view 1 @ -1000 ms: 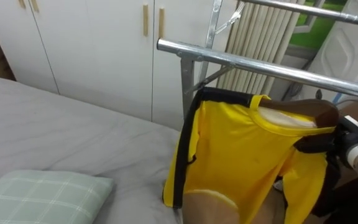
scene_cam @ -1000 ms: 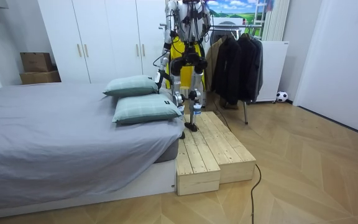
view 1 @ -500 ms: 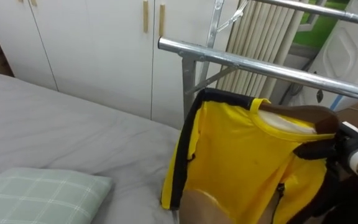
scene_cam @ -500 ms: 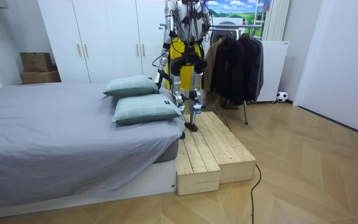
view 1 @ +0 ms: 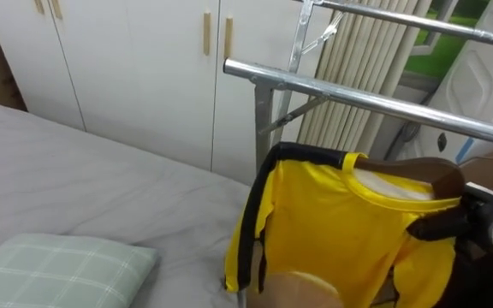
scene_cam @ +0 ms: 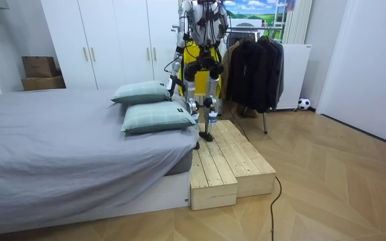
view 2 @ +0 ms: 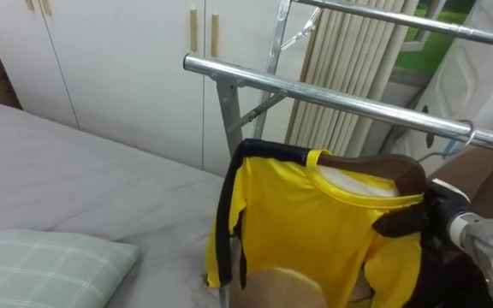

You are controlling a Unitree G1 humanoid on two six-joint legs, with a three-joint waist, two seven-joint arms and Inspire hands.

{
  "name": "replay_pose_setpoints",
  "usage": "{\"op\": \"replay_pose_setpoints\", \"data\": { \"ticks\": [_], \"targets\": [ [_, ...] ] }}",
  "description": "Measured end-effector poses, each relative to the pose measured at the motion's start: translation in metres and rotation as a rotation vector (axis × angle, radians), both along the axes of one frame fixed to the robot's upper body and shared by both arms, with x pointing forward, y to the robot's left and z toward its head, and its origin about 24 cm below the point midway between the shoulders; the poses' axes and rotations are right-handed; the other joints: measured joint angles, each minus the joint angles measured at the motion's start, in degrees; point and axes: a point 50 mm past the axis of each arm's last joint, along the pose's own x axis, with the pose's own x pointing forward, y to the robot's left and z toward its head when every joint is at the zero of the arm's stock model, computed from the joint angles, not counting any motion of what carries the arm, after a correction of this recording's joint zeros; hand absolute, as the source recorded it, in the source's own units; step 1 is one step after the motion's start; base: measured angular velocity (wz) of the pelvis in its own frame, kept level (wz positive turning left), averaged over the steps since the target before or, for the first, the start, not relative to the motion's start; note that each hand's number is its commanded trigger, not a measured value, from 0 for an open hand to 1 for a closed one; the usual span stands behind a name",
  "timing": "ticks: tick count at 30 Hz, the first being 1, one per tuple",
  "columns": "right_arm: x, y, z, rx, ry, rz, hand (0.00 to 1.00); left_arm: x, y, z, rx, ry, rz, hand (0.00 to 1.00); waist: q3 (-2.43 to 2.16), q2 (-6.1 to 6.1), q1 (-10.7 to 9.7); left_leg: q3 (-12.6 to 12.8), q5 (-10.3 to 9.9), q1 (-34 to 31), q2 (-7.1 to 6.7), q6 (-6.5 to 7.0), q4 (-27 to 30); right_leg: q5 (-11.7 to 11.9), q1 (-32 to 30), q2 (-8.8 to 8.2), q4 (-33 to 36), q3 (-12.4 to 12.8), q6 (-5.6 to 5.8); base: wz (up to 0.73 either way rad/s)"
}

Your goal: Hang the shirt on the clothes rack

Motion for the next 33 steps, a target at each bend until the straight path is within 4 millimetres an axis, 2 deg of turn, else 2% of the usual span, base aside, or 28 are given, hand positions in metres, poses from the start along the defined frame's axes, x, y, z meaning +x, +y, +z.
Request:
{"op": "replay_pose_setpoints", "data": {
  "ticks": [8,19,20,21,23,33],
  "targets": [
    [-0.009,-0.006,-0.012,0.016,0.058,-0.032,1.00,-0.001,0.000,0.000,0.010,0.005,-0.007,0.00,-0.14,-0.19,0.15,-0.22,0.00,0.42,-0.04,0.00,0.01,-0.02,0.56,0.02,-0.05,0.13,0.03,0.01],
    [-0.012,-0.009,-0.017,0.012,0.075,-0.052,0.99,0.000,0.000,0.000,0.017,0.004,-0.010,0.00,-0.03,-0.13,0.20,0.07,0.00,0.48,-0.04,0.00,0.00,0.00,0.52,0.15,-0.05,0.71,0.13,0.00],
    [-0.013,-0.009,-0.017,0.011,0.075,-0.054,0.71,0.000,0.000,0.000,0.016,0.004,-0.009,0.00,0.01,-0.07,0.20,0.07,0.00,0.48,-0.05,0.00,0.00,-0.01,0.54,0.19,-0.06,0.86,0.14,0.00],
    [-0.013,-0.010,-0.017,0.011,0.075,-0.055,0.52,0.000,-0.001,0.000,0.015,0.003,-0.009,0.00,0.03,-0.04,0.21,0.02,0.00,0.48,-0.07,0.00,0.00,-0.01,0.53,0.19,-0.06,0.94,0.16,0.00],
    [-0.013,-0.010,-0.017,0.010,0.075,-0.056,0.00,0.000,-0.001,0.000,0.014,0.004,-0.008,0.00,0.03,-0.04,0.21,-0.06,0.00,0.46,-0.09,0.00,0.00,-0.03,0.50,0.20,-0.06,1.04,0.18,0.00],
    [-0.013,-0.013,-0.016,-0.036,0.055,-0.102,0.00,0.002,-0.002,-0.002,0.013,0.004,0.003,0.00,0.12,0.06,0.21,0.06,0.00,0.44,-0.09,0.00,0.01,-0.01,0.56,0.17,-0.14,0.98,0.26,0.00]
  ]
}}
